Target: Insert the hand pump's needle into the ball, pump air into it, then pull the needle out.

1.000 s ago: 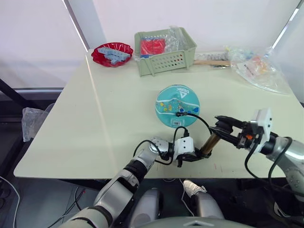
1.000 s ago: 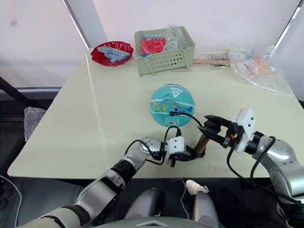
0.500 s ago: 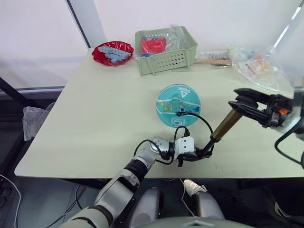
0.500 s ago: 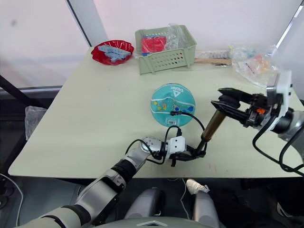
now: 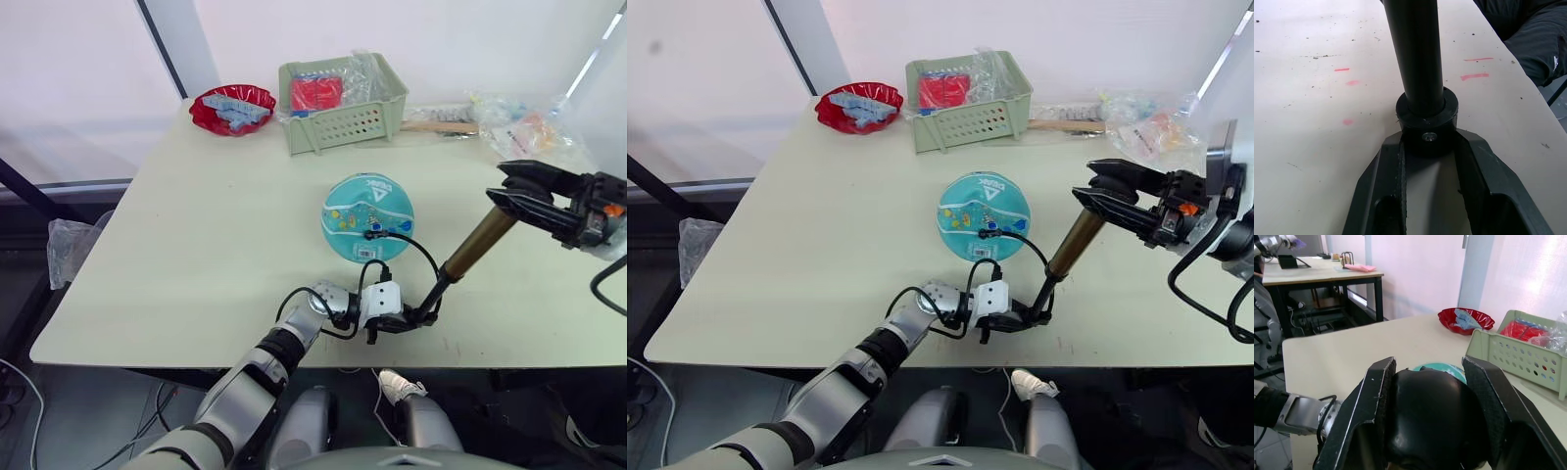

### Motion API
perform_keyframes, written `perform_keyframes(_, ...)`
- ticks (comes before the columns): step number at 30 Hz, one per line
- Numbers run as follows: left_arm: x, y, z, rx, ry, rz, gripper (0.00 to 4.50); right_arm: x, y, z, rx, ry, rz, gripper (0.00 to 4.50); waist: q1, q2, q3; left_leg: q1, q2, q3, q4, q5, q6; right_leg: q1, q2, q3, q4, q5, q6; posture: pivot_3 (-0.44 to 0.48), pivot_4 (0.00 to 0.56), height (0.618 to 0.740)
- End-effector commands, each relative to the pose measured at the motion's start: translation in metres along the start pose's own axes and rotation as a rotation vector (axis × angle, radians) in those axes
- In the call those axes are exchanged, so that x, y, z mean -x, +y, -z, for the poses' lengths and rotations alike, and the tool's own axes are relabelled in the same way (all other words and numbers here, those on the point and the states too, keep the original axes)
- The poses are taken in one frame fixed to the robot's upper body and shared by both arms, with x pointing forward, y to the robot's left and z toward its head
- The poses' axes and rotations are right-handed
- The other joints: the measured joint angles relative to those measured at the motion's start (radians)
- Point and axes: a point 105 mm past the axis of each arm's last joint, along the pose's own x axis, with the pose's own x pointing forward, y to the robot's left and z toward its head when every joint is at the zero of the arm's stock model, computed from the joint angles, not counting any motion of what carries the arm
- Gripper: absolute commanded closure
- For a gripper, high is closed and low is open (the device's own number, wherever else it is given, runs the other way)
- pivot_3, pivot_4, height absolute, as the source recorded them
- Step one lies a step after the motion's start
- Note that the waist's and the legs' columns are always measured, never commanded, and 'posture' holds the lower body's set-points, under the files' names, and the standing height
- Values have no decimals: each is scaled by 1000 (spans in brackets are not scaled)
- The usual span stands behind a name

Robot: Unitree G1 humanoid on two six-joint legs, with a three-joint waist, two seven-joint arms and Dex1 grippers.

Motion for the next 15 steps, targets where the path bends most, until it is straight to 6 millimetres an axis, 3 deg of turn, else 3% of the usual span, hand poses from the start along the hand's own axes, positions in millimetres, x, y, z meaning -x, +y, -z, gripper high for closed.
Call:
perform_keyframes(1, 8, -25, 52, 142, 174, 52, 3487, -4, 6, 28, -18, 63, 3, 2671, -1, -2, -2, 1, 0, 0, 0, 0, 0, 0, 0, 0, 0, 0, 0, 0, 150, 737)
perform_keyframes(6, 9, -24, 52, 175, 167, 53, 3487, -9, 19, 66, -68, 110, -14, 2671, -5, -6, -6, 3, 1, 0, 0, 0, 0, 1, 2, 0, 0, 0, 0, 0, 150, 737)
perform_keyframes(15, 9, -21, 50, 185, 162, 43, 3487, -12, 33, 108, -111, 138, -3, 2671, -6, -7, -7, 3, 1, 0, 0, 0, 0, 1, 5, 0, 0, 0, 0, 0, 150, 737)
